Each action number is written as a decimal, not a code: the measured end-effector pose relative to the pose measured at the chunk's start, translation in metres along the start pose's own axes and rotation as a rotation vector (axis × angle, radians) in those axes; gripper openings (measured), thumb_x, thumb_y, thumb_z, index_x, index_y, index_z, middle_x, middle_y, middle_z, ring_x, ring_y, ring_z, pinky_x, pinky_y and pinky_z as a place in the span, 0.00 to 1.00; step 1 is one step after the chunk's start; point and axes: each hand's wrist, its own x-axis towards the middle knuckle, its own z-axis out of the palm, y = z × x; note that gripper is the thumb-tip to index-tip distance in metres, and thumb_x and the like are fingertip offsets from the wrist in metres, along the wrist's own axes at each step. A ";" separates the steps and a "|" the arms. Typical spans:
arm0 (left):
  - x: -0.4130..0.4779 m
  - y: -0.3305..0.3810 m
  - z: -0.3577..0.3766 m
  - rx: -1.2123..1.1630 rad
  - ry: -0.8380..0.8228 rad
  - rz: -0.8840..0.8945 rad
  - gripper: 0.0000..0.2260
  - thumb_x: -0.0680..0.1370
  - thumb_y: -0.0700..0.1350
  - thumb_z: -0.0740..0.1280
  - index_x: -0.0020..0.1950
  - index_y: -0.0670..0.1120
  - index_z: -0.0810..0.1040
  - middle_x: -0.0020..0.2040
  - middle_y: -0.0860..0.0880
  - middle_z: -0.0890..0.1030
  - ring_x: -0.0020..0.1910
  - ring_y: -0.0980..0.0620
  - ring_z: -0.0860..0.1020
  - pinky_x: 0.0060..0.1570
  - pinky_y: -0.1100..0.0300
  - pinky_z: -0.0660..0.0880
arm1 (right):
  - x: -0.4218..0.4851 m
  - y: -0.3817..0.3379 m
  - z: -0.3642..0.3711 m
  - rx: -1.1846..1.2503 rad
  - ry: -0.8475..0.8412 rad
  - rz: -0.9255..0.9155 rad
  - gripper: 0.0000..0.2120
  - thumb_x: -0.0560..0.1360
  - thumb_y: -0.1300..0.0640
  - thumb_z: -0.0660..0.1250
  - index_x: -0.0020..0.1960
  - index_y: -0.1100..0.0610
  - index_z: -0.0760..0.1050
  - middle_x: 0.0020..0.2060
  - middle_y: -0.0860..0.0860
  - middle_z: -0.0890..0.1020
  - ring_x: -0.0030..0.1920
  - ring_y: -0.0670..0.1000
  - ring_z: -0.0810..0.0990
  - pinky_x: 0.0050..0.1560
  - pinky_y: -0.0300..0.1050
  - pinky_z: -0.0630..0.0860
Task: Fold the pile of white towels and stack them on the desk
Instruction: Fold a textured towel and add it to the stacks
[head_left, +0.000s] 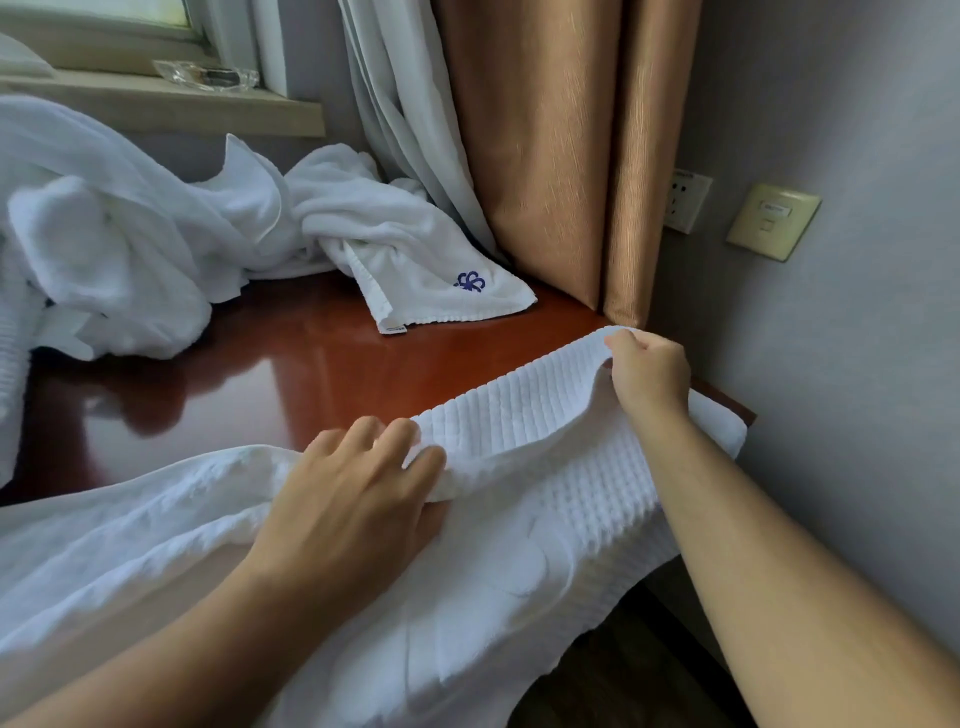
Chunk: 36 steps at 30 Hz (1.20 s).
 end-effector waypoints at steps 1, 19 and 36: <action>0.001 0.000 0.000 -0.001 -0.044 -0.043 0.19 0.78 0.59 0.55 0.50 0.48 0.80 0.45 0.48 0.78 0.41 0.43 0.77 0.38 0.48 0.75 | 0.000 0.002 -0.003 -0.044 -0.054 -0.032 0.12 0.80 0.51 0.64 0.47 0.56 0.83 0.39 0.49 0.82 0.37 0.44 0.75 0.33 0.39 0.69; -0.007 -0.004 0.007 -0.163 0.140 0.256 0.16 0.81 0.57 0.60 0.42 0.50 0.82 0.31 0.51 0.73 0.28 0.46 0.73 0.27 0.55 0.71 | -0.021 0.016 -0.014 -0.036 0.289 -0.196 0.21 0.71 0.74 0.60 0.52 0.54 0.83 0.63 0.53 0.73 0.56 0.46 0.70 0.49 0.25 0.70; -0.010 0.013 -0.011 -0.092 -0.036 0.204 0.13 0.79 0.57 0.64 0.42 0.50 0.81 0.32 0.50 0.72 0.27 0.46 0.75 0.24 0.56 0.69 | -0.070 -0.031 0.010 -0.851 -0.620 -0.169 0.32 0.80 0.36 0.55 0.73 0.58 0.69 0.70 0.59 0.74 0.69 0.61 0.72 0.68 0.59 0.71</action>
